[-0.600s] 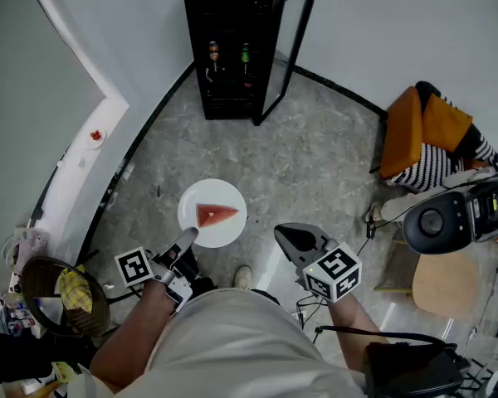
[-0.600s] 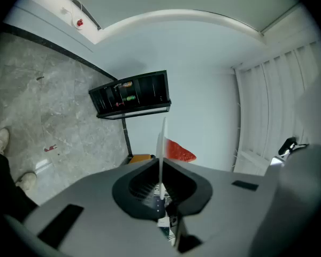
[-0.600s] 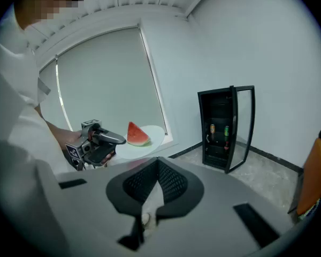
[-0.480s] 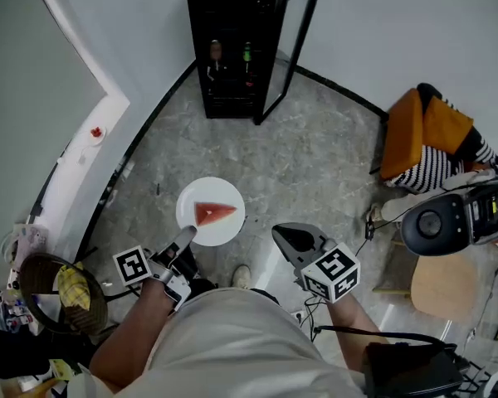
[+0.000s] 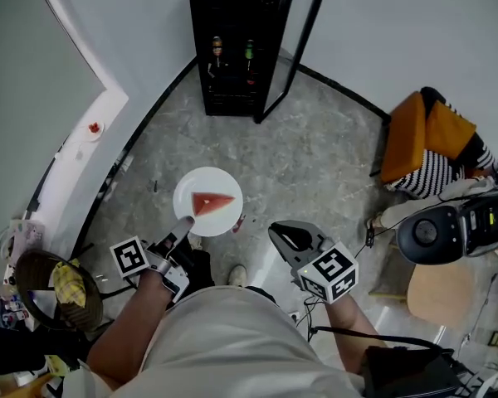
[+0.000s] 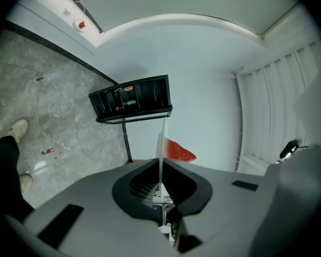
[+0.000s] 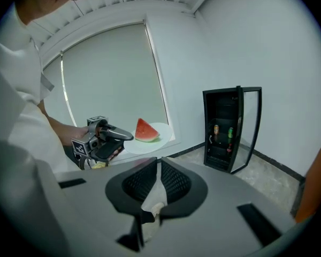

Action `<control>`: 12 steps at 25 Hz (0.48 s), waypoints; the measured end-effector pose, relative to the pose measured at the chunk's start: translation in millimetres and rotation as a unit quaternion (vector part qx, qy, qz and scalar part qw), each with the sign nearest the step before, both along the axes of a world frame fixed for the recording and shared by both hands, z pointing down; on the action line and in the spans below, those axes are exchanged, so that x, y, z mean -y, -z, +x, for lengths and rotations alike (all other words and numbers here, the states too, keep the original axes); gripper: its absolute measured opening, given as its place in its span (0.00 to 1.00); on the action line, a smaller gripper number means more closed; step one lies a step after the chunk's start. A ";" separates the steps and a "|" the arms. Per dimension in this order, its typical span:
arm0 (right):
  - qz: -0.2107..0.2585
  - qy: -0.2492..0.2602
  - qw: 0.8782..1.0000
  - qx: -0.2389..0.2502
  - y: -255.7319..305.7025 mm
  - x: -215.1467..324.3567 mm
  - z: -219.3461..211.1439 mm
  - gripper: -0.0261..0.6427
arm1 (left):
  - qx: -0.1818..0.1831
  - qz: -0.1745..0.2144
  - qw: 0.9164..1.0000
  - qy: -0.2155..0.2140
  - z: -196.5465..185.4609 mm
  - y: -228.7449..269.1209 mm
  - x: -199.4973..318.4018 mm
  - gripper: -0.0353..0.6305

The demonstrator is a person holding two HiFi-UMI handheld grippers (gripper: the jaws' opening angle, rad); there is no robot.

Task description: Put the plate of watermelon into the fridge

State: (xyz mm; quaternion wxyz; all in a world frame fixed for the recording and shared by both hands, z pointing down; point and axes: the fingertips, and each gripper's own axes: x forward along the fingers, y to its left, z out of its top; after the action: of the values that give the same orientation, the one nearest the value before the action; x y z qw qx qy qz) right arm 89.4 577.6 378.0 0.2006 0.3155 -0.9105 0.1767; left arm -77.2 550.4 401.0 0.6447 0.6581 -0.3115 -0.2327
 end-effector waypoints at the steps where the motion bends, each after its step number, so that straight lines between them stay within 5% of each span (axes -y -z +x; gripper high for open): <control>1: 0.004 -0.004 1.000 0.002 0.0 6.7 -0.5 0.07 | 0.002 0.000 1.000 -0.002 -0.1 -2.5 7.5 0.09; 4: 0.004 -0.014 1.000 0.008 -3.7 26.7 -9.5 0.20 | -0.004 0.001 1.000 -0.008 -2.7 -7.4 34.3 0.09; 12: 0.005 -0.050 0.999 -0.017 -13.4 123.8 -24.3 0.20 | -0.007 0.014 0.999 -0.042 -7.6 -17.0 153.4 0.09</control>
State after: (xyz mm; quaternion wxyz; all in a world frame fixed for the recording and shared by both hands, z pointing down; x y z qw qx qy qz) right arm 65.2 453.8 391.3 0.2049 0.3646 -0.8910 0.1765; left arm -84.7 397.0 418.0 0.6467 0.6782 -0.2754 -0.2145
